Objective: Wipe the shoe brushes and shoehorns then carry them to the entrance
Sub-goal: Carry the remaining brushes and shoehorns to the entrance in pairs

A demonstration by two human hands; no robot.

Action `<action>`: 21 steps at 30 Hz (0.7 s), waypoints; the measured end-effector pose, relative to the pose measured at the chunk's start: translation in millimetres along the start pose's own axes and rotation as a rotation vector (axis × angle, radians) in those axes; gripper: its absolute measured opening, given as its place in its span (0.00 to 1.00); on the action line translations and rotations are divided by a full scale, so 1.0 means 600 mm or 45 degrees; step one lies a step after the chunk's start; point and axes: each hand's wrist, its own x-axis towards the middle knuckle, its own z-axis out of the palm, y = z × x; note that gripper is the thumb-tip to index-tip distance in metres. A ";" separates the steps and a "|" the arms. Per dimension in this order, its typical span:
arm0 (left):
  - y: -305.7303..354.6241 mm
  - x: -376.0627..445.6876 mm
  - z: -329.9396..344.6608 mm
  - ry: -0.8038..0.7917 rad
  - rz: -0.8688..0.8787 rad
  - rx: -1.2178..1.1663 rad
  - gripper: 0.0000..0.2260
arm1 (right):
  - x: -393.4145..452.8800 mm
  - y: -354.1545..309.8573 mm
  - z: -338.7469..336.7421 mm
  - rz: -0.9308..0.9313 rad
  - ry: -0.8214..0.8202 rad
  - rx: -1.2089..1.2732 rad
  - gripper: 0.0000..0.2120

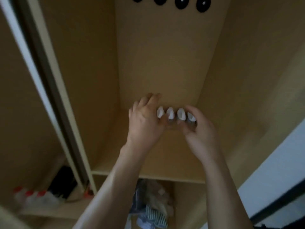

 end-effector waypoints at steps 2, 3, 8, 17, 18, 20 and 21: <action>0.004 -0.054 -0.019 0.012 -0.071 0.062 0.27 | -0.035 -0.011 0.002 -0.027 -0.070 0.010 0.20; 0.003 -0.079 -0.031 0.011 -0.109 0.087 0.27 | -0.053 -0.018 0.006 -0.052 -0.094 0.024 0.21; -0.012 -0.178 -0.109 0.084 -0.267 0.175 0.28 | -0.130 -0.073 0.046 -0.135 -0.264 0.158 0.22; -0.077 -0.323 -0.284 0.329 -0.471 0.304 0.25 | -0.250 -0.230 0.125 -0.315 -0.601 0.276 0.23; -0.088 -0.340 -0.309 0.364 -0.494 0.325 0.25 | -0.264 -0.254 0.139 -0.343 -0.627 0.290 0.22; -0.114 -0.374 -0.364 0.433 -0.549 0.377 0.24 | -0.296 -0.306 0.169 -0.405 -0.673 0.327 0.22; -0.128 -0.393 -0.395 0.462 -0.575 0.407 0.25 | -0.314 -0.335 0.187 -0.434 -0.692 0.342 0.22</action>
